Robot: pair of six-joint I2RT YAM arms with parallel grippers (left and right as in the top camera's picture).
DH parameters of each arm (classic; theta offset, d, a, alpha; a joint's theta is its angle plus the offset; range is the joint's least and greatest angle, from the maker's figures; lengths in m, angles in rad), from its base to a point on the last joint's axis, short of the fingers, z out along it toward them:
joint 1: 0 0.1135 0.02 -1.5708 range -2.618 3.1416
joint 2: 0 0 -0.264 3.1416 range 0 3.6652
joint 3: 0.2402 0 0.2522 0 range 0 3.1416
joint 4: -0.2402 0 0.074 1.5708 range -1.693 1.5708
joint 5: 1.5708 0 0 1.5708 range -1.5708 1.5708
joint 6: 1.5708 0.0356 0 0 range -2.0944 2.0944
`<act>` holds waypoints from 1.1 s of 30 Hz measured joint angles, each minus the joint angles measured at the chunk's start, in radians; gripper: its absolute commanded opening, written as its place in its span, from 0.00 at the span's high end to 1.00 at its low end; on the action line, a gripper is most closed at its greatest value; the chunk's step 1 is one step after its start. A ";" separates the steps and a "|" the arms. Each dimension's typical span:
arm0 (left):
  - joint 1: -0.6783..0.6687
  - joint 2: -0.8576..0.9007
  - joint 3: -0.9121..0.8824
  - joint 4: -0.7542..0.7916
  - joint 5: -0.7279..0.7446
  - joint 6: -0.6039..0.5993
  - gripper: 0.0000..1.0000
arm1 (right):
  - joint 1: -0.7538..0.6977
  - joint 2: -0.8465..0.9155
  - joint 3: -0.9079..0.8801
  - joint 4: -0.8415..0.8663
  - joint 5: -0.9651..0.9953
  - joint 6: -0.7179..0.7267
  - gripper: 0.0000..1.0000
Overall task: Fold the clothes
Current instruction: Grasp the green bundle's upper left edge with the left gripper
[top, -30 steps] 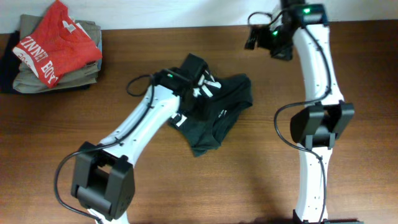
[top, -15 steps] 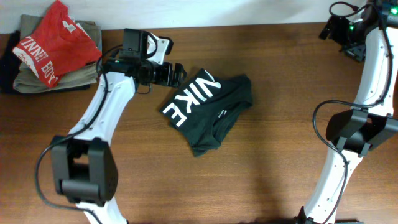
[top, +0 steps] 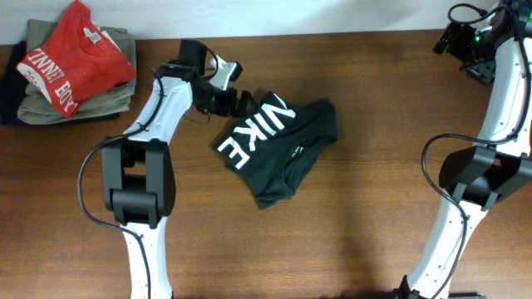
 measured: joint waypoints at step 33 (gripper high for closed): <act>-0.098 0.101 0.008 0.092 -0.042 0.089 0.99 | 0.000 0.000 0.000 -0.002 0.000 0.000 0.01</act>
